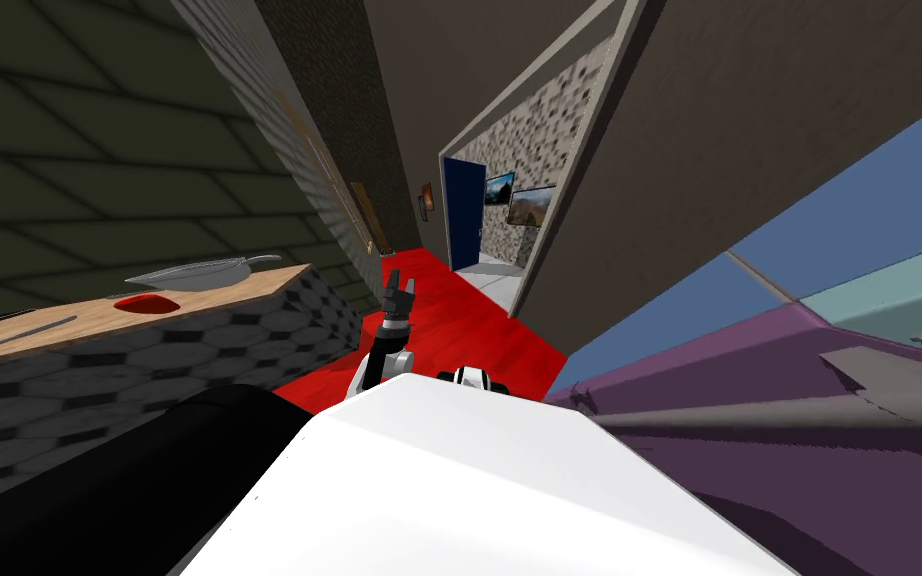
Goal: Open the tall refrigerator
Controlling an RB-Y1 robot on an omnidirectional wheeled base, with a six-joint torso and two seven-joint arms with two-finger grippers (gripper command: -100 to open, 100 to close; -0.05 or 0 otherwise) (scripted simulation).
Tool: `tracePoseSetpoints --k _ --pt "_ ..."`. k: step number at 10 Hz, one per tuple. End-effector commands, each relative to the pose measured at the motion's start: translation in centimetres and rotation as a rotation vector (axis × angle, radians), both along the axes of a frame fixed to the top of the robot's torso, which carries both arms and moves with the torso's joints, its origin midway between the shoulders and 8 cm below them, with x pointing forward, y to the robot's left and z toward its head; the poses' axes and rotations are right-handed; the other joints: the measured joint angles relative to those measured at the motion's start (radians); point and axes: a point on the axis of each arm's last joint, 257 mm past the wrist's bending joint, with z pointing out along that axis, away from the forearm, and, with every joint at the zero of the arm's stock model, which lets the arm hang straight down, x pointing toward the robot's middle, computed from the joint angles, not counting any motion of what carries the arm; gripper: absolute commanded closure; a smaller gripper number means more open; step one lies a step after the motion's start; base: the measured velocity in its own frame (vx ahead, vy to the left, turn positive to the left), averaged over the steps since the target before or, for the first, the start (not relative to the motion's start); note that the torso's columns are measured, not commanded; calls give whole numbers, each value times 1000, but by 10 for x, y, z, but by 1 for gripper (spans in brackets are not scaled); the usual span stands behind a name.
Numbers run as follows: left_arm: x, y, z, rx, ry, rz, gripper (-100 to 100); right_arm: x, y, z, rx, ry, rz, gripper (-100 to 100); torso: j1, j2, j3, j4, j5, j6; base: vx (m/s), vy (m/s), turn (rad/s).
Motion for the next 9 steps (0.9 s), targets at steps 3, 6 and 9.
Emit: tracePoseSetpoints --k 3,6,9 --pt "0 0 0 0 0 0 0 12 14 14 -38 4 48 -100 4 5 2 1 1 0 100 -52 59" --pt "0 0 0 0 0 0 0 25 35 14 -40 3 126 100 1 2 1 0 0 0 -61 -13 1" --pt "0 0 0 0 -1 0 0 37 56 15 -41 2 200 100 1 9 5 4 1 3 -284 21 37"
